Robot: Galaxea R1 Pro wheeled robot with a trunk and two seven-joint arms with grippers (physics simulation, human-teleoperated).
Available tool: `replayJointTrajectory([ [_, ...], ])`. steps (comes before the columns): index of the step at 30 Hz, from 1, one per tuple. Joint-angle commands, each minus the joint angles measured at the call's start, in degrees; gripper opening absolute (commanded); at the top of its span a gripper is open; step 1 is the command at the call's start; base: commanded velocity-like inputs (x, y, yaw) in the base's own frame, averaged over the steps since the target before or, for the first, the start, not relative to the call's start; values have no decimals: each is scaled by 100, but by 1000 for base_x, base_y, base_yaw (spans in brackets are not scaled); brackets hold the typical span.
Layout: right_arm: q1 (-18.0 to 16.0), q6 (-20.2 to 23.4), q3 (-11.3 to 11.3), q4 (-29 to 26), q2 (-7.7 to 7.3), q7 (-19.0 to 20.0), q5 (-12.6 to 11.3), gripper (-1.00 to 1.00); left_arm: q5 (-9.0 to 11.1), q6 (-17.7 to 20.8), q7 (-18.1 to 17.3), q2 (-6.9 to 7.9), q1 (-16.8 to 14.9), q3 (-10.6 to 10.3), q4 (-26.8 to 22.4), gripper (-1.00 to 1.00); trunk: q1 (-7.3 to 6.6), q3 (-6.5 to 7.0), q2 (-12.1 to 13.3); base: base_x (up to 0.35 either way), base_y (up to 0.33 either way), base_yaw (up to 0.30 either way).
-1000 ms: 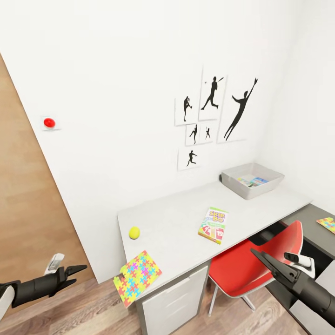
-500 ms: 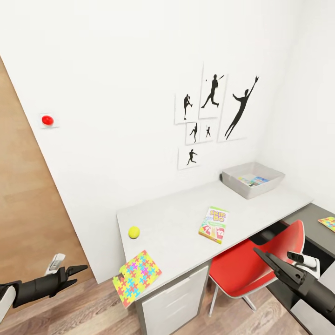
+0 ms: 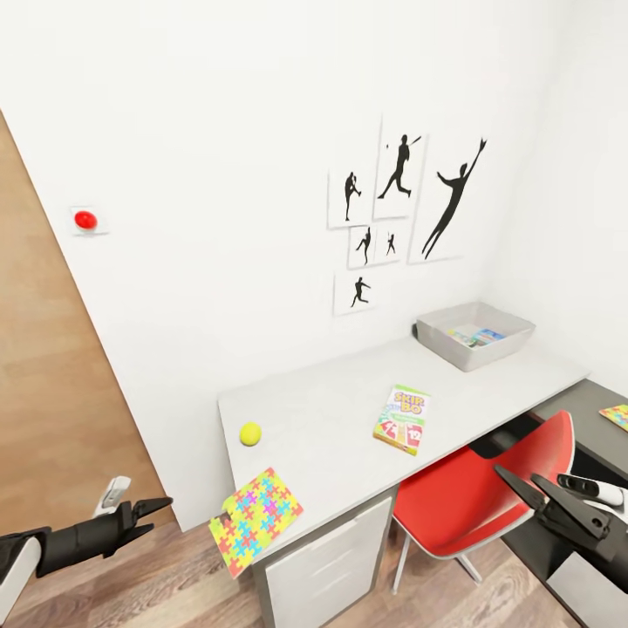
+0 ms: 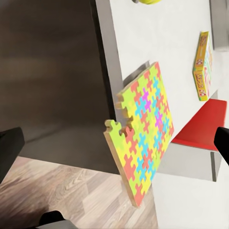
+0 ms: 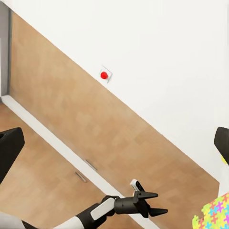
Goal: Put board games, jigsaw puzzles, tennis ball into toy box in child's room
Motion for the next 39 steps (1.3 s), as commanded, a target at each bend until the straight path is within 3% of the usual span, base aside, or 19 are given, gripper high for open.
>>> replayJointTrajectory([
  [1, 0, 43, -9, -3, -2, -4, -31, 100, -3, 23, -18, -6, -4, 6, 2, 100, 24, -26, -48, 0, 0, 0],
  [24, 3, 39, -36, 48, 6, 33, -21, 100, -3, 41, -109, -24, -4, 6, 27, 100, 529, -439, -970, 0, 0, 0],
  [39, 1, 36, -45, 50, 135, 35, -29, 100, -9, 34, -365, -48, -4, -8, 35, 100, 837, -638, -1532, 0, 0, -73],
])
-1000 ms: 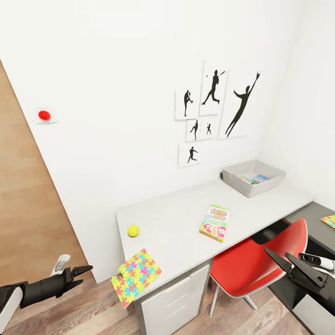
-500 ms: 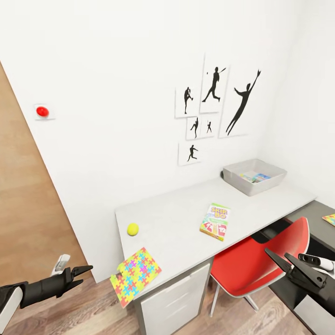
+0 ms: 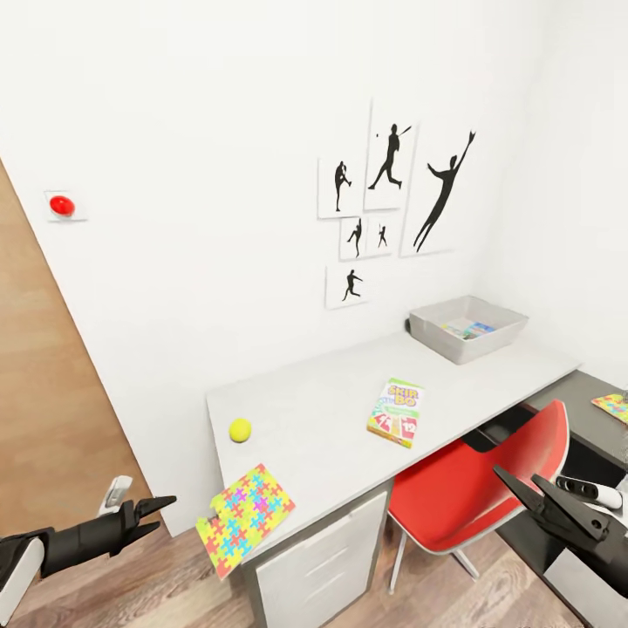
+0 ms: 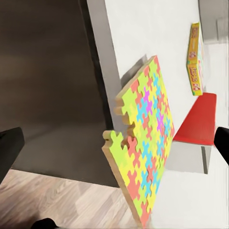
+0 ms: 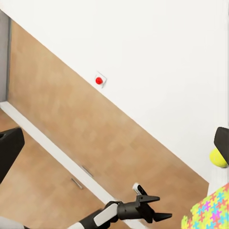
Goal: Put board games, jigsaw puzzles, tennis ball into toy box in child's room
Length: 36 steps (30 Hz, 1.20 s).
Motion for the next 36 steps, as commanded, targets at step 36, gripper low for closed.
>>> replayJointTrajectory([
  [36, 0, 30, 9, -3, 2, -12, 3, 100, -21, 23, -145, -41, -4, 1, -3, 100, 1, 48, -4, -42, 0, -34],
])
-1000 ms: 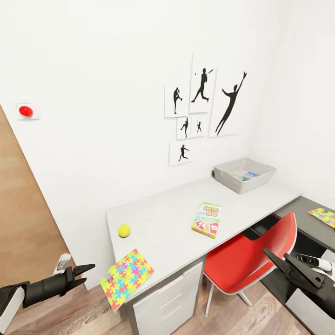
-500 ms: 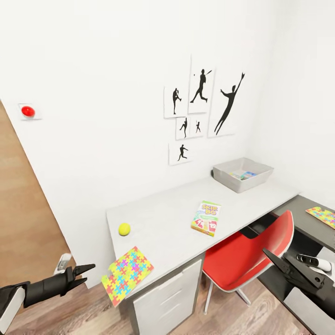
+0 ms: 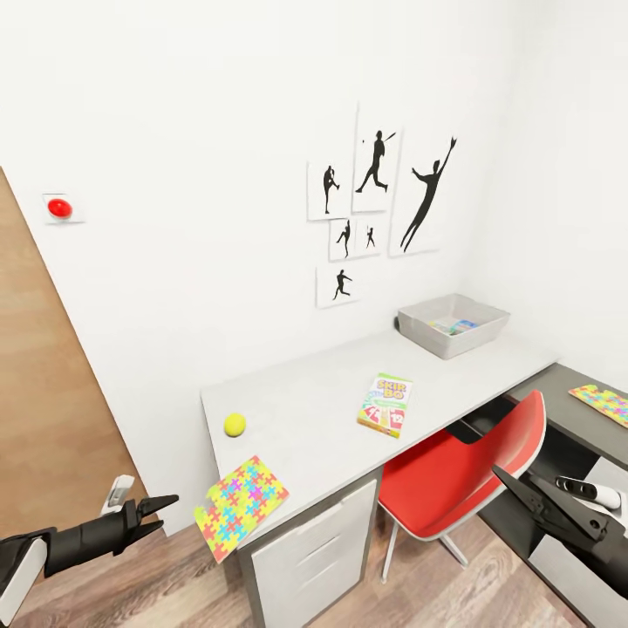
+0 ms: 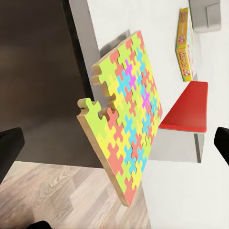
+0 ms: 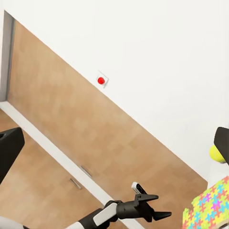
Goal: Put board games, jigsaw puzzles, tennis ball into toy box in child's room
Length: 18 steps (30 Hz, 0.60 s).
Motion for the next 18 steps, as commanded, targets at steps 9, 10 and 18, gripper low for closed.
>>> replayJointTrajectory([
  [9, 2, 39, 1, -3, -2, -12, -23, 100, 10, 23, -14, 2, -4, 10, -1, 100, 1, -6, -4, -1, 0, 0],
  [10, 3, 39, 1, -3, -2, -12, -23, 100, 13, 24, -14, 4, -4, 12, -2, 100, 1, -6, -4, 0, 0, 0],
  [18, 2, 39, 1, -3, 5, -12, -19, 100, 19, 25, -13, 1, -4, 14, 2, 100, 155, -131, -285, 0, 0, 0],
])
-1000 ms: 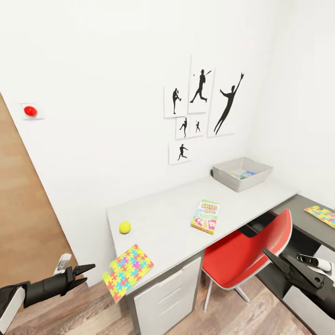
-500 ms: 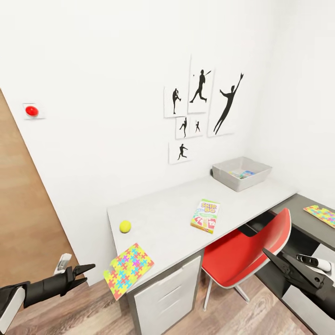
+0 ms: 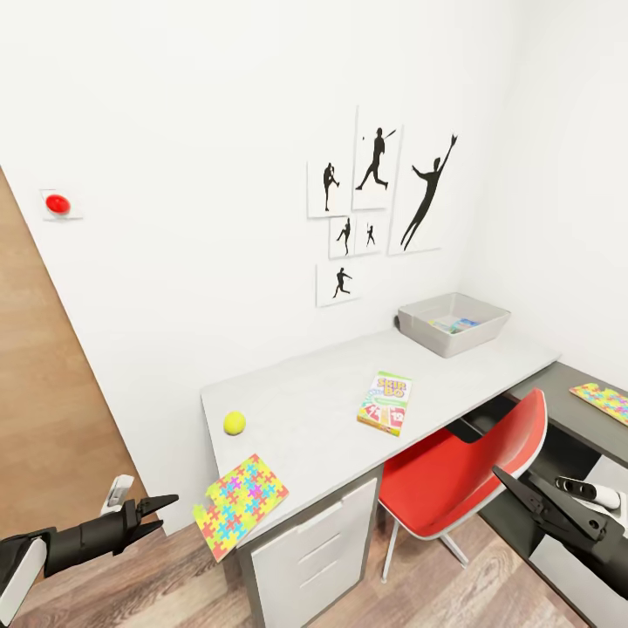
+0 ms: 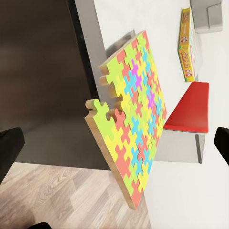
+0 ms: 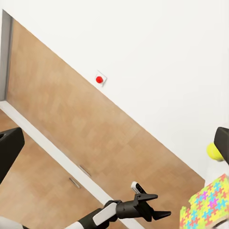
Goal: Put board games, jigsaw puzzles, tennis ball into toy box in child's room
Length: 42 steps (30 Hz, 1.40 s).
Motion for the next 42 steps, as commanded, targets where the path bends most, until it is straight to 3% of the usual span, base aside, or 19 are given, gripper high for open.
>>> replayJointTrajectory([
  [1, 1, 39, 1, -3, -2, -8, -30, 100, 5, 27, -13, -1, -4, 5, 0, 100, 23, -24, -46, 0, 0, 0],
  [20, 0, 39, 1, -5, 0, -5, -36, 100, 9, 20, -6, -3, -4, 0, -2, 100, 441, -365, -808, 0, 0, 0],
  [24, -1, 39, 1, -6, 0, -2, -41, 100, 5, 19, -11, -7, -4, -2, -3, 100, 441, -365, -808, 0, 0, 0],
  [34, 0, 39, 1, -4, 0, 0, -50, 100, -1, 20, -13, -43, -4, -3, -2, 100, 660, -537, -1209, 0, 0, 0],
  [42, 0, 39, 1, -3, 0, 1, -44, 100, -19, 16, -14, -99, -4, -3, -3, 100, 660, -501, -1209, 0, 0, -35],
])
